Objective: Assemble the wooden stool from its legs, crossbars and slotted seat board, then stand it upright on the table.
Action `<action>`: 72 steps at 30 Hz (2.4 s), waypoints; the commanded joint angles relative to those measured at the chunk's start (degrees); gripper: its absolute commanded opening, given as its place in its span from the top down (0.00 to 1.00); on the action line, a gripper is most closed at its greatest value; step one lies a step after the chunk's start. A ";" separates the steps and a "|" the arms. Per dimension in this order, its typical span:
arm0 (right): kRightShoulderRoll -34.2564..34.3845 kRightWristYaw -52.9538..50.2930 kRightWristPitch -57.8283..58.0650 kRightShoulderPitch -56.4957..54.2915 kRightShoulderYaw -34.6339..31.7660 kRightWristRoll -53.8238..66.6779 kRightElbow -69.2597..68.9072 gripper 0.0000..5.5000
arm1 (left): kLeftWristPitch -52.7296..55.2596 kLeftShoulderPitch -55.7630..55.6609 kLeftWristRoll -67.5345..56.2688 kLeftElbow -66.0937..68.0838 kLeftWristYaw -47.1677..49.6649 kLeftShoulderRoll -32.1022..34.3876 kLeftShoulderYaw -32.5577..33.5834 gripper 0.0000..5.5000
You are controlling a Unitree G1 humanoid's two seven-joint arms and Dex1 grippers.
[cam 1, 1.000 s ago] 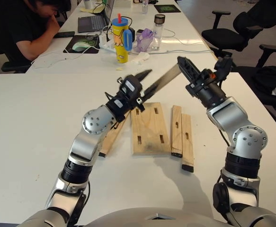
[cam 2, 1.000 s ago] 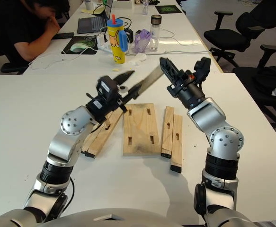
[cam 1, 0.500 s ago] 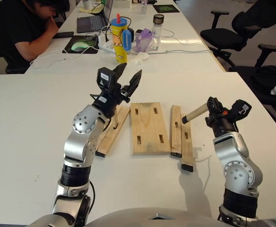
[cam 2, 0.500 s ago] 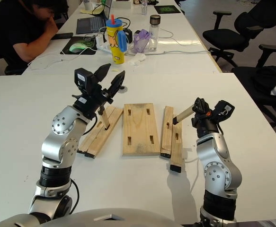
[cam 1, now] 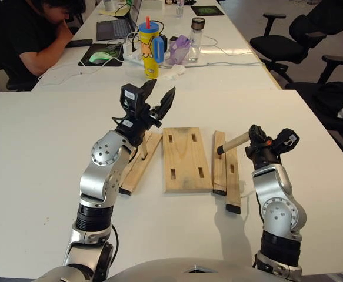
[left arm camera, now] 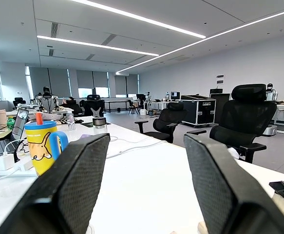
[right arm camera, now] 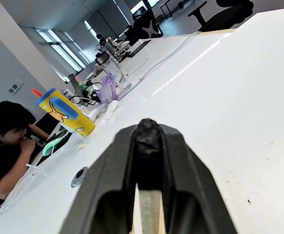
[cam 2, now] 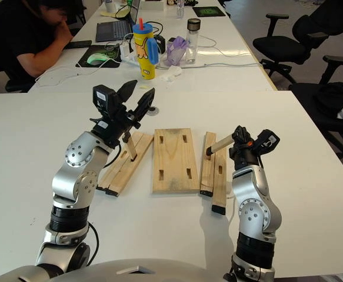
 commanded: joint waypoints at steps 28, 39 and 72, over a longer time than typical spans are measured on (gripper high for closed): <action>-7.42 3.93 3.66 2.63 14.35 -25.36 7.03 0.92 | 0.59 -1.11 0.12 -0.24 2.17 -1.83 -0.17 0.49; -7.86 18.53 -16.39 7.01 18.34 -30.24 18.27 0.92 | -0.23 -0.21 1.51 -1.03 4.08 -2.64 -0.99 0.49; -7.09 25.42 -27.65 10.78 16.27 -31.09 19.97 0.92 | -0.83 0.07 1.65 -0.25 3.65 -1.90 -1.04 0.49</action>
